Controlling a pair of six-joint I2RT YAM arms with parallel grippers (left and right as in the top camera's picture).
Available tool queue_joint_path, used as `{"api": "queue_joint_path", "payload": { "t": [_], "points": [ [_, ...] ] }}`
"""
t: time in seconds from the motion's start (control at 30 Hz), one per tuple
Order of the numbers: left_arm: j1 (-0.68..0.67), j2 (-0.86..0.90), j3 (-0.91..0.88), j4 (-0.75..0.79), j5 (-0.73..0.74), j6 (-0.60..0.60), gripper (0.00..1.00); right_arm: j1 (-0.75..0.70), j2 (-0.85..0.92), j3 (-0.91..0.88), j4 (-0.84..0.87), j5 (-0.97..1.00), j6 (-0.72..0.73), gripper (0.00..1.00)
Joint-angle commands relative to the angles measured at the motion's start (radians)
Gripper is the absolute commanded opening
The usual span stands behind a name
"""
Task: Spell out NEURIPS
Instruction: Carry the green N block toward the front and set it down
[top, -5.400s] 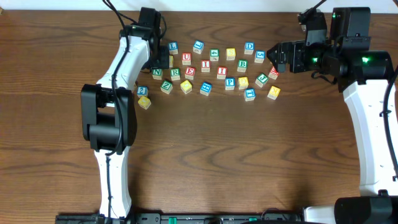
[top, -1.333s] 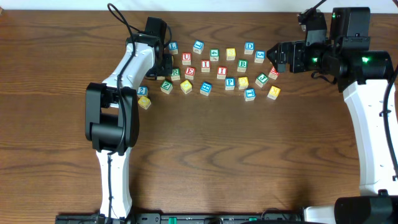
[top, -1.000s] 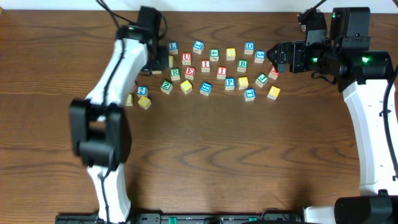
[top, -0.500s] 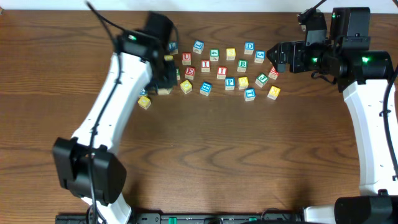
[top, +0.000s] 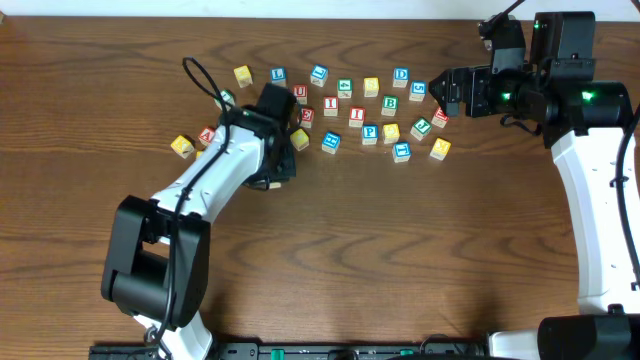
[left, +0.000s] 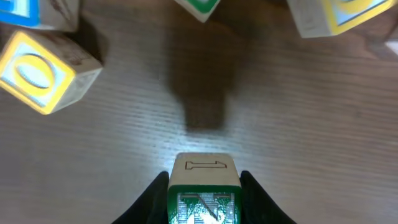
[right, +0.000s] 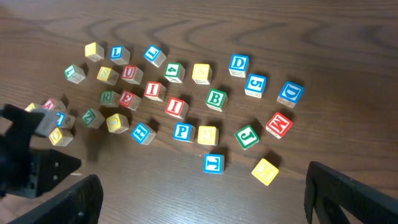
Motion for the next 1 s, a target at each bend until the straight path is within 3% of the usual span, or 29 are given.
{"api": "queue_joint_path", "payload": {
  "t": [0.0, 0.33, 0.6, 0.73, 0.97],
  "points": [
    [-0.002, 0.01, -0.05, 0.041, -0.013, -0.009, 0.23, -0.004, 0.006, -0.005, -0.001, -0.008, -0.011, 0.99],
    [-0.003, 0.01, -0.124, 0.137, -0.013, 0.097, 0.23, -0.004, 0.006, -0.005, -0.001, -0.008, -0.012, 0.99],
    [-0.003, 0.01, -0.137, 0.163, -0.013, 0.1, 0.24, -0.004, 0.006, -0.005, -0.001, -0.008, -0.012, 0.99],
    [-0.003, 0.01, -0.14, 0.163, -0.013, 0.1, 0.34, -0.004, 0.006, -0.005, -0.001, -0.008, -0.012, 0.99],
    [-0.003, 0.01, -0.14, 0.164, -0.013, 0.1, 0.37, -0.004, 0.006, -0.005, -0.001, -0.008, -0.012, 0.99]
  ]
}}
